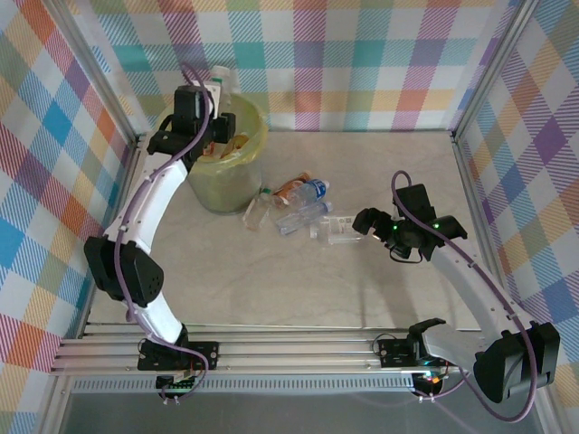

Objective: Put the plastic bottles in the bin

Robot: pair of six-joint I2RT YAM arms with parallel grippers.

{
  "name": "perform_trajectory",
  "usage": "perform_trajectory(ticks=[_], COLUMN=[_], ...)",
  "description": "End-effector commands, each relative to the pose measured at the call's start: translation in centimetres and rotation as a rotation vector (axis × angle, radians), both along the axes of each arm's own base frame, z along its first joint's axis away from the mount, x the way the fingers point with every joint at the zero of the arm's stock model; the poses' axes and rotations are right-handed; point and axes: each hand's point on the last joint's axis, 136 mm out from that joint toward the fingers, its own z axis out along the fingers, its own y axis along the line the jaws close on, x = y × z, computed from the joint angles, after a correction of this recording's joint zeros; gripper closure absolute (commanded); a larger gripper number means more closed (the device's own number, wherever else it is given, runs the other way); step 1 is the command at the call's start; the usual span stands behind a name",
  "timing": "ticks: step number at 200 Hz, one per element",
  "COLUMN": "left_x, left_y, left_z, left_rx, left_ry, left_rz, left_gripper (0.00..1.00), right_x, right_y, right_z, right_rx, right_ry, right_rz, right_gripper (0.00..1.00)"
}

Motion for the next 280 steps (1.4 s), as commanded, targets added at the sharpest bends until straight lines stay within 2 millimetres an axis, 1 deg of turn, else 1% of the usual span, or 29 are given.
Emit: perform_trajectory(ticks=[1,14,19,27,36,50,84,118,147,175,190,210,227,240,252,271,276,277,280], left_x=[1.4,1.6,1.7,1.8,1.9,1.9,1.7,1.2,0.6,-0.1,-0.5,-1.1,-2.0,-2.9,-3.9,-5.8,-6.4,-6.5,-6.7], left_y=[0.1,-0.2,-0.3,-0.3,-0.3,-0.1,0.2,0.3,0.7,1.2,1.3,1.1,0.8,0.6,0.3,-0.5,-0.8,-0.9,-1.3], left_z=[1.1,0.1,-0.2,-0.9,-1.3,-2.1,-2.5,-1.7,-0.6,0.4,0.9,2.1,3.6,4.8,5.7,6.2,5.9,6.1,5.4], left_rx=[-0.007,-0.01,-0.01,-0.01,-0.011,-0.011,-0.024,-0.039,-0.044,-0.041,-0.053,-0.082,-0.123,-0.162,-0.201,-0.254,-0.26,-0.263,-0.261], left_ry=[-0.043,-0.02,-0.012,0.004,0.013,0.026,0.034,0.022,0.0,-0.023,-0.028,-0.048,-0.072,-0.086,-0.091,-0.078,-0.073,-0.079,-0.065], left_rz=[-0.022,-0.033,-0.037,-0.034,-0.03,-0.019,0.007,0.014,0.026,0.05,0.051,0.041,0.028,0.019,0.001,-0.032,-0.039,-0.041,-0.048], left_gripper=[0.68,0.64,0.61,0.59,0.56,0.48,0.28,0.16,0.14,0.14,0.14,0.14,0.13,0.02,0.0,0.0,0.0,0.0,0.0], right_x=[-0.1,-0.1,-0.1,-0.1,-0.1,-0.1,-0.1,0.0,0.0,0.1,0.3,0.5,1.1,1.6,2.3,3.6,4.0,4.0,4.3], right_y=[0.0,-0.1,-0.1,-0.1,-0.1,-0.1,-0.3,-0.3,-0.3,-0.3,-0.2,-0.2,-0.1,0.2,0.6,1.4,1.7,1.7,1.8], right_z=[0.1,0.1,0.1,0.1,0.1,0.1,0.2,0.3,0.5,0.6,0.7,0.8,1.0,1.1,1.2,1.2,1.1,1.1,1.0], right_rx=[0.012,0.01,0.01,0.008,0.007,0.004,-0.007,-0.01,-0.006,-0.008,-0.009,-0.016,-0.034,-0.046,-0.054,-0.057,-0.056,-0.056,-0.054], right_ry=[0.0,0.0,0.0,0.001,0.001,-0.001,-0.002,-0.004,-0.007,-0.01,-0.014,-0.015,-0.016,-0.017,-0.022,-0.023,-0.021,-0.02,-0.018], right_rz=[-0.008,-0.01,-0.01,-0.012,-0.01,-0.008,-0.008,-0.009,-0.007,-0.008,-0.005,0.004,0.021,0.049,0.085,0.149,0.165,0.168,0.174], right_gripper=[0.0,0.0,0.0,0.0,0.0,0.0,0.0,0.0,0.0,0.0,0.0,0.0,0.0,0.0,0.0,0.0,0.0,0.0,0.0])
